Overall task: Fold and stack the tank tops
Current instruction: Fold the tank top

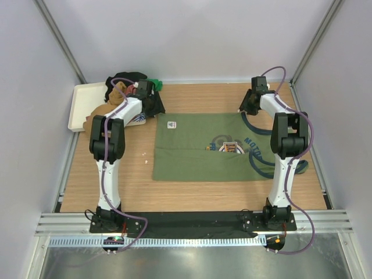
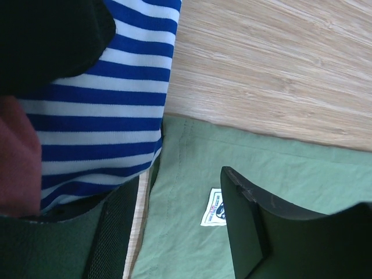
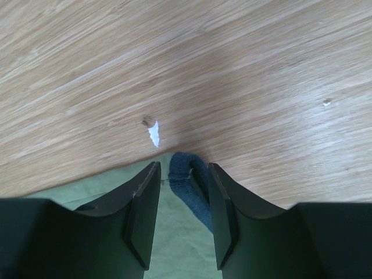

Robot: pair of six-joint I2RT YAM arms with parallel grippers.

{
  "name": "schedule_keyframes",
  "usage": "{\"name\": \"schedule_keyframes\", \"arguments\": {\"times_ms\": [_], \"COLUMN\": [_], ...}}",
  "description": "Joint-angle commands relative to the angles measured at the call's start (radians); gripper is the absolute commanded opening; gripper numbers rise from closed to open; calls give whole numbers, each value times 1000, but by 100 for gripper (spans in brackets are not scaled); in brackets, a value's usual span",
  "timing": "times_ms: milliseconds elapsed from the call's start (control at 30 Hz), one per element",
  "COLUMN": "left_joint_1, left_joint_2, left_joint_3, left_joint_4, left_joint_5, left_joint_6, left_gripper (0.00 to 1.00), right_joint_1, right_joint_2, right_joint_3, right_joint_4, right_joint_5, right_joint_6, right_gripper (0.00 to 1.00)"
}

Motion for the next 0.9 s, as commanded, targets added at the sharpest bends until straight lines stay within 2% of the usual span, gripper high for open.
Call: {"name": "schedule_keyframes", "arguments": {"times_ms": [0, 467, 667, 767, 800, 867], "left_joint_1": [-1, -7, -19, -29, -29, -30], "left_joint_2": [25, 75, 124, 149, 155, 158], "left_joint_3": [54, 99, 154, 185, 192, 195], "left_joint_4": [-28, -60, -74, -74, -75, -74], "left_joint_5": [-18, -60, -93, -117, -120, -125], "left_joint_6": [16, 19, 14, 14, 14, 11], "left_gripper": [59, 51, 43, 35, 25, 16], "right_joint_1": [6, 10, 16, 18, 18, 18], "right_joint_2": [-20, 4, 9, 12, 12, 15], "right_joint_3": [23, 27, 27, 27, 27, 27], "right_joint_4": [-3, 13, 14, 16, 16, 14], "right_joint_5": [74, -2, -13, -13, -12, -13], "right_joint_6": [-25, -26, -28, -29, -29, -29], "right_gripper": [45, 39, 37, 36, 36, 34]}}
